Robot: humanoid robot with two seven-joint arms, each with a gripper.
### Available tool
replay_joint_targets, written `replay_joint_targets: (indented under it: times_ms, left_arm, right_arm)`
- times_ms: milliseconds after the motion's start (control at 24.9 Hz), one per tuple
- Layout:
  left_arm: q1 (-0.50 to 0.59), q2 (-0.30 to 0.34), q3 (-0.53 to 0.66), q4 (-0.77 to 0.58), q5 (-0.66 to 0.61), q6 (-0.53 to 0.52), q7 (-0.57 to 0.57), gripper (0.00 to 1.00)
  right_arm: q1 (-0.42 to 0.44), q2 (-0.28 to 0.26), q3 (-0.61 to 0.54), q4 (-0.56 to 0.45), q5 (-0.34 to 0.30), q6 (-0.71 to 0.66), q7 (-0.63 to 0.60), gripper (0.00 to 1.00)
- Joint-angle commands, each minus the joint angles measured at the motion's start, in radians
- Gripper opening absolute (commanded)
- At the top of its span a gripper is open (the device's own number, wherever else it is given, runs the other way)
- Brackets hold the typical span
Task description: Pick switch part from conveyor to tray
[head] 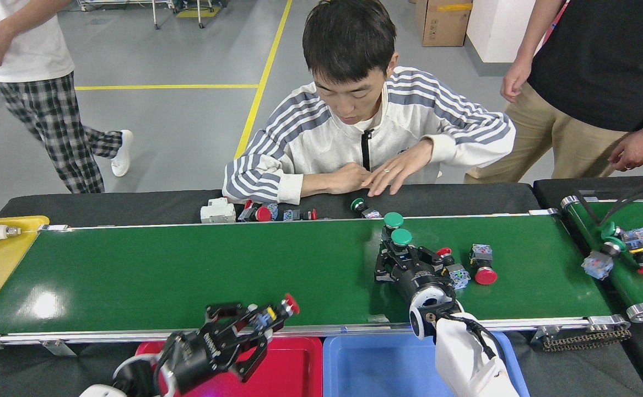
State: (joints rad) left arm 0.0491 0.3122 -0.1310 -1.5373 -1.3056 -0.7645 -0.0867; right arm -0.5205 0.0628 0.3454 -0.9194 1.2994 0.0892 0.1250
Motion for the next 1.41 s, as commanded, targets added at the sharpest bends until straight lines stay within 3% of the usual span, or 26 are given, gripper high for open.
replay_joint_targets:
  times_ms: [0, 161, 361, 442, 482, 522, 562, 642, 924, 1044, 1165, 1245, 1365]
  left_arm:
    - [0.046, -0.028, 0.074, -0.043, 0.002, -0.021, -0.015, 1.0]
    - [0.106, -0.035, 0.168, -0.081, 0.011, -0.021, -0.015, 1.0]
    - [0.133, -0.054, 0.329, -0.095, 0.02, -0.021, -0.013, 1.0]
    - [0.146, -0.061, 0.373, -0.087, 0.02, 0.234, -0.011, 1.0]
    - [0.146, -0.059, 0.387, -0.078, 0.022, 0.375, -0.011, 1.0]
    - [0.146, -0.059, 0.393, -0.066, 0.022, 0.488, -0.011, 1.0]
    - [0.143, -0.056, 0.393, -0.04, 0.022, 0.588, -0.011, 1.0]
    - [0.132, -0.053, 0.395, 0.0, 0.022, 0.66, -0.011, 1.0]
    - [0.104, -0.053, 0.39, 0.008, 0.022, 0.668, -0.011, 1.0]
    - [0.107, -0.048, 0.395, 0.0, 0.025, 0.662, -0.011, 1.0]
    - [0.107, -0.044, 0.396, -0.015, 0.026, 0.625, -0.011, 1.0]
    - [0.115, -0.044, 0.418, -0.021, 0.026, 0.577, -0.011, 1.0]
    - [0.121, -0.044, 0.43, -0.018, 0.026, 0.534, -0.011, 1.0]
  right_arm:
    - [-0.013, 0.003, 0.0, -0.026, -0.005, -0.011, -0.013, 0.04]
    - [0.031, 0.002, 0.049, -0.136, -0.003, -0.054, -0.025, 0.04]
    - [0.183, -0.011, 0.201, -0.431, 0.001, -0.198, -0.022, 0.04]
    - [0.224, -0.035, 0.25, -0.513, 0.008, -0.296, -0.019, 0.05]
    - [0.235, -0.043, 0.28, -0.532, 0.012, -0.324, -0.019, 0.11]
    - [0.235, -0.04, 0.322, -0.532, 0.034, -0.332, -0.018, 0.38]
    - [0.237, -0.032, 0.372, -0.526, 0.077, -0.327, -0.018, 0.95]
    - [0.244, -0.031, 0.417, -0.518, 0.097, -0.322, -0.019, 1.0]
    - [0.269, -0.014, 0.406, -0.538, 0.094, -0.329, -0.022, 1.0]
    - [0.339, -0.024, 0.233, -0.621, 0.09, -0.264, -0.025, 1.0]
    - [0.519, -0.026, -0.014, -0.705, 0.09, -0.163, -0.076, 1.0]
    - [0.622, -0.02, -0.201, -0.719, 0.09, -0.137, -0.179, 1.0]
    - [0.666, -0.009, -0.39, -0.707, 0.09, -0.109, -0.215, 1.0]
